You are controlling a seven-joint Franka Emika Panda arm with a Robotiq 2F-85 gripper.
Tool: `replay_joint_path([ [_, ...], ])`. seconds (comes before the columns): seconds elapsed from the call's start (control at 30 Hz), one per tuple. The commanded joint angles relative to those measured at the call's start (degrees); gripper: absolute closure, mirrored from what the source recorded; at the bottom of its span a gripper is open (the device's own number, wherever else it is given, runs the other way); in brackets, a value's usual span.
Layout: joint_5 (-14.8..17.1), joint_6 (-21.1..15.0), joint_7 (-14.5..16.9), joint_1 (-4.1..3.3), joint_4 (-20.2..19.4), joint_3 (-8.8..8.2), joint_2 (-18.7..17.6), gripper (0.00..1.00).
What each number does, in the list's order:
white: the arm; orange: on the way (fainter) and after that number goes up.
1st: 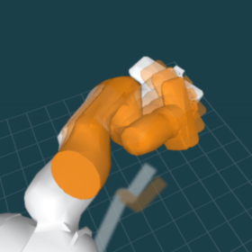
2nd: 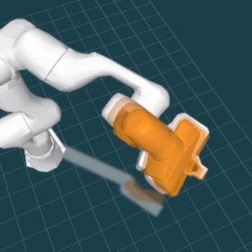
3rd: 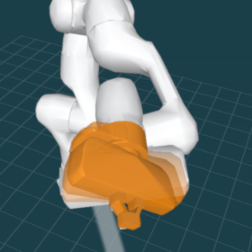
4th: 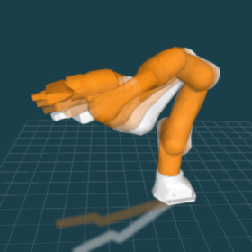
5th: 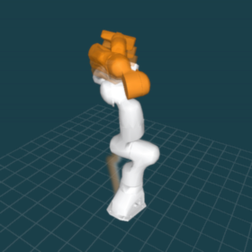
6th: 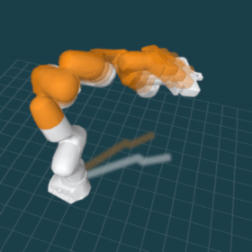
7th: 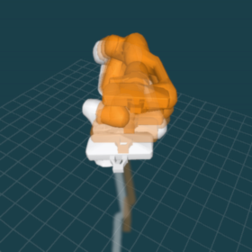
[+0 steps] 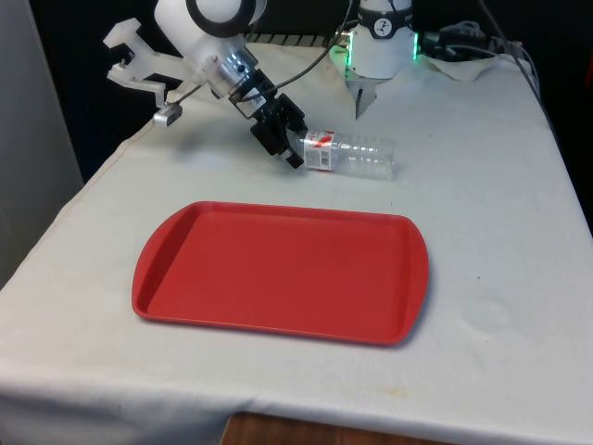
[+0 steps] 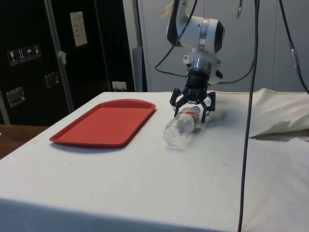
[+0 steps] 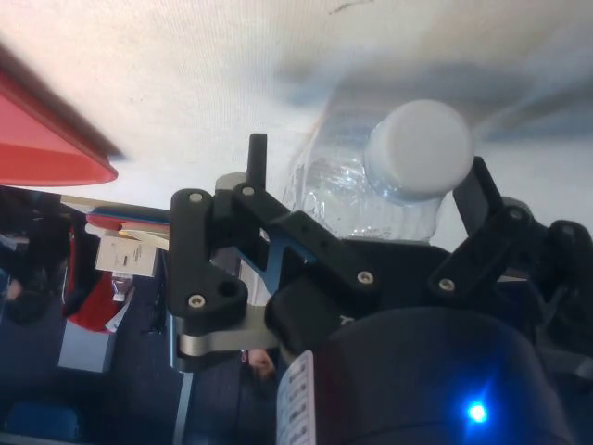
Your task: Place the bottle upright on the tray.
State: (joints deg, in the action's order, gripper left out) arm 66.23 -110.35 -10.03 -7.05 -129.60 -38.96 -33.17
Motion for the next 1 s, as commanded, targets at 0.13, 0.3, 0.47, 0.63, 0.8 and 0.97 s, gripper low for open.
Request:
replay_joint_path([
  [0.13,0.06,-0.06,0.0,0.0,0.0,0.0,0.0,0.0],
  [0.3,0.0,0.06,0.0,0.0,0.0,0.0,0.0,0.0],
  [0.47,0.29,2.23,0.23,0.57,0.34,-0.17,-0.23,0.0],
  [0.63,0.34,3.55,0.23,0.63,0.4,-0.52,-0.29,0.0],
  [0.8,0.29,4.53,0.06,0.63,0.4,-0.74,-0.29,0.0],
  [0.97,0.34,4.76,-0.11,0.57,0.57,-0.74,-0.34,0.0],
])
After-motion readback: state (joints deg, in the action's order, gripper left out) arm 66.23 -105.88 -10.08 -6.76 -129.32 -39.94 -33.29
